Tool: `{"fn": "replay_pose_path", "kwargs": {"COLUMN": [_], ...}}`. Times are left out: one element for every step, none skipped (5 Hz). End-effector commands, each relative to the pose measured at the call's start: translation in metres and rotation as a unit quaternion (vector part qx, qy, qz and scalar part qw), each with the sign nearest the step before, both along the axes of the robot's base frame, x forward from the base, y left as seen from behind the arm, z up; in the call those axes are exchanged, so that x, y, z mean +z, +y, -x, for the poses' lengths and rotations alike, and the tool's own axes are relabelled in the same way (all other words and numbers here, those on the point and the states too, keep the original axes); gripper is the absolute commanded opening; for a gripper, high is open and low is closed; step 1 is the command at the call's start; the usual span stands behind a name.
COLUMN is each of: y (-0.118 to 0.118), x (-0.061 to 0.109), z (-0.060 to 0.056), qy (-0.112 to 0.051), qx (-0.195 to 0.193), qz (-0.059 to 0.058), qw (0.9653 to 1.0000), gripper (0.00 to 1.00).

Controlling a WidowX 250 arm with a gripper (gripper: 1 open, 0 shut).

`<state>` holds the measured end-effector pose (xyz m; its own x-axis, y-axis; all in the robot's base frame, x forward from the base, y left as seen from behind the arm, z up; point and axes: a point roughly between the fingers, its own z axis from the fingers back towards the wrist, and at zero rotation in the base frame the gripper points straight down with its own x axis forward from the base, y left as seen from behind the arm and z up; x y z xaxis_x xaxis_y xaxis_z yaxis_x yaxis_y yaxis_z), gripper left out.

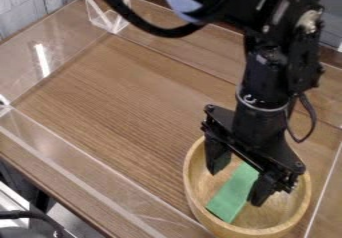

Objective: Remove the green block from inside the brown bowl and put it on the table

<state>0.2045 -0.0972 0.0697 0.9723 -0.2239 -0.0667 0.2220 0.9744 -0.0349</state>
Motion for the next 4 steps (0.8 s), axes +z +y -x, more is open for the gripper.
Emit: {"fn": "replay_pose_path", "kwargs": {"y": [0.0021,0.0034,0.0042,0.0051], "x": [0.0082,0.0044,0.0018,-0.0003], "z": [-0.0071,-0.0076,-0.0085,-0.0097], "qy": [-0.028,-0.032,-0.036,-0.039], "qx": [0.0,-0.003,-0.005,-0.006], "qz": [0.014,0.02,0.024,0.028], "qw": [0.9995,0.9993,0.999,0.9988], "gripper": [1.0,1.0,1.0,1.0]}}
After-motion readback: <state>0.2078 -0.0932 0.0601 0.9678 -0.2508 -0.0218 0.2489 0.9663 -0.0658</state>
